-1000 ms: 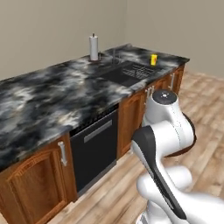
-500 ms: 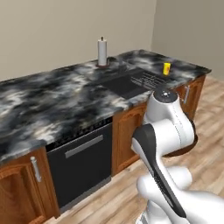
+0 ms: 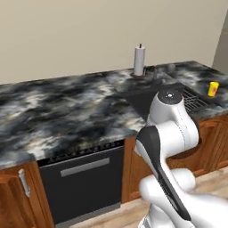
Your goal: Pick the cup and bowl from the counter and place them on the counter next to the sink.
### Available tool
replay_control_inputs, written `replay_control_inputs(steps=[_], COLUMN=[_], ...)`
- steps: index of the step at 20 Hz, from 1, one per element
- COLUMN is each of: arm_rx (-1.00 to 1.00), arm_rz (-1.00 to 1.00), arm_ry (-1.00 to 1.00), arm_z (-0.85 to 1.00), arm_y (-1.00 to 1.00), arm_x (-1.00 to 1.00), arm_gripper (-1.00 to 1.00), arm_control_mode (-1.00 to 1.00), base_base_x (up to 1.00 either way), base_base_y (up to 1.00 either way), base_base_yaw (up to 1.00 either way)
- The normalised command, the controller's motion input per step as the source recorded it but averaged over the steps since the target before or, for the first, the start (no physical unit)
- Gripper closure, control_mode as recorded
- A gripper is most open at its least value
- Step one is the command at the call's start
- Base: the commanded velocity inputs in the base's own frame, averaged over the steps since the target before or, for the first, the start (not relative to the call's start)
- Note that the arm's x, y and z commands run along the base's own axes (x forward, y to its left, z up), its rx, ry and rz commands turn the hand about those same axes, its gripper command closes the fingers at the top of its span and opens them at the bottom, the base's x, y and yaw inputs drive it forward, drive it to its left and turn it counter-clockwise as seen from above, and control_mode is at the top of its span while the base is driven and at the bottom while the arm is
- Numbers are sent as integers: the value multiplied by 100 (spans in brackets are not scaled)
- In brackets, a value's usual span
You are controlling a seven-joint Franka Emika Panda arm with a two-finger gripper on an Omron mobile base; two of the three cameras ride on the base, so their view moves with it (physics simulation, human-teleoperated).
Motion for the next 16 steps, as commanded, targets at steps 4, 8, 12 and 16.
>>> replay_control_inputs(steps=[4, 8, 12, 16], arm_rx=[0, 0, 0, 0], arm_rz=[0, 0, 0, 0], arm_ry=[0, 0, 0, 0], arm_z=[0, 0, 0, 0], arm_y=[0, 0, 0, 0], arm_x=[0, 0, 0, 0], arm_gripper=[100, 100, 100, 100], arm_control_mode=[100, 100, 100, 100], base_base_x=[68, 58, 51, 45], base_base_y=[-54, -49, -44, -28], base_base_yaw=[37, 19, 2, 0])
